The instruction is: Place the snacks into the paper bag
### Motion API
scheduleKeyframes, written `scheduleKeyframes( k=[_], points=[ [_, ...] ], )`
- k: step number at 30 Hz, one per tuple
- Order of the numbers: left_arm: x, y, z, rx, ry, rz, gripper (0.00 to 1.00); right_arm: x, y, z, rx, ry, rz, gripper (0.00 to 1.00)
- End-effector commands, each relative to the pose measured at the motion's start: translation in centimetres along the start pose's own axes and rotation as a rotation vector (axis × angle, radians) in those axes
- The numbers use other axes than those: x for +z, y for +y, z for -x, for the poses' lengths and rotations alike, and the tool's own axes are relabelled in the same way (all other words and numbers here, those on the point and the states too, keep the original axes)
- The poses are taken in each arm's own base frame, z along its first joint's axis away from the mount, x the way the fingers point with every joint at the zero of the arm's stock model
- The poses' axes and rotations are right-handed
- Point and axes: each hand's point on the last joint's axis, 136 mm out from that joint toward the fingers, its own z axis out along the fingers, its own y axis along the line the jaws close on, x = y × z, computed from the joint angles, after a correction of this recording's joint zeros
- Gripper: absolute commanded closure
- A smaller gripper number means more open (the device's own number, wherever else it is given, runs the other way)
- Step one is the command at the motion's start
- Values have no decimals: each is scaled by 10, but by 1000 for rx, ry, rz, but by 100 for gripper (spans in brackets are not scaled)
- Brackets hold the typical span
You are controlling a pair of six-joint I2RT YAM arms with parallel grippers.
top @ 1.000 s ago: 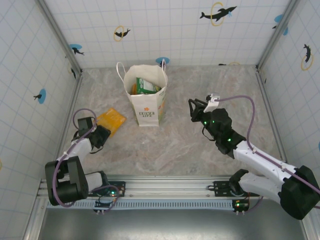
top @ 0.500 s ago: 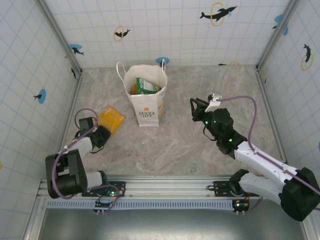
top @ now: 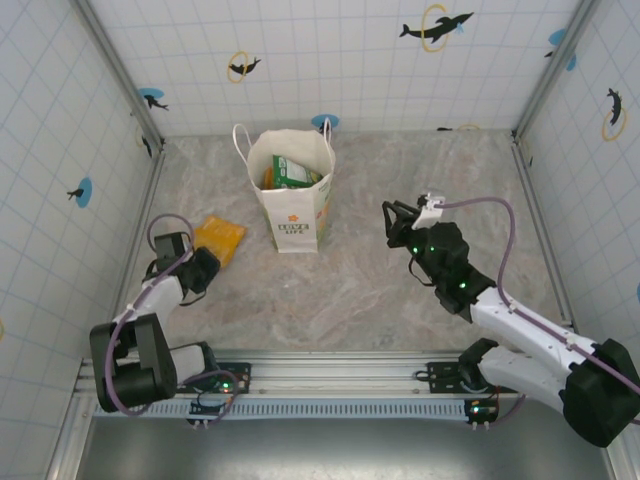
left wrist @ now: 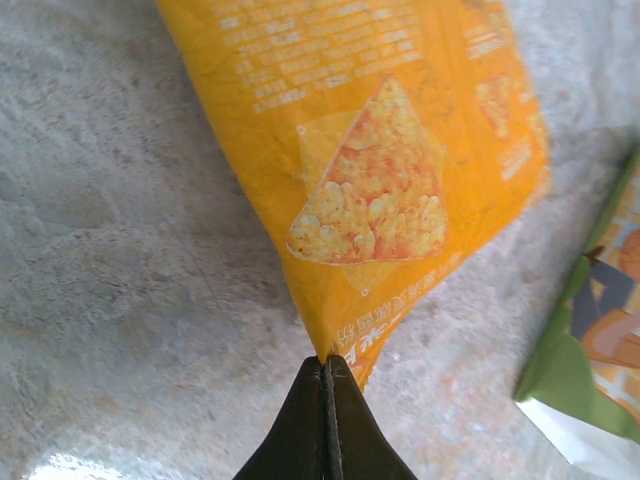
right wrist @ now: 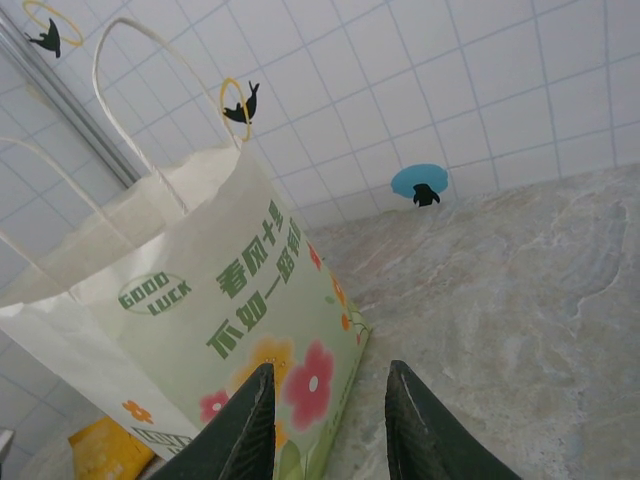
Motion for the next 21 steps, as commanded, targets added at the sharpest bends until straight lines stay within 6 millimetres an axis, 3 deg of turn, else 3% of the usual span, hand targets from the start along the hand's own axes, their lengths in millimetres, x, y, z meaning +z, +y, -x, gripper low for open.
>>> scheduleKeyframes(
  k=[1,8,15,21],
  points=[
    [-16,-14,-2,20,23,-29,100,-4,12,6,-56,-30,65,67],
    [-40,-27,-15,41,86,-50,100,-12,58,-21,-330,28,254,67],
    [-59,-33,-34,35,130,-76,100,-26,108,-72,-648,101,522,67],
    [-66,-33,-60,53,215,-72,100,-40,146,-113,-888,97,729,61]
  ],
)
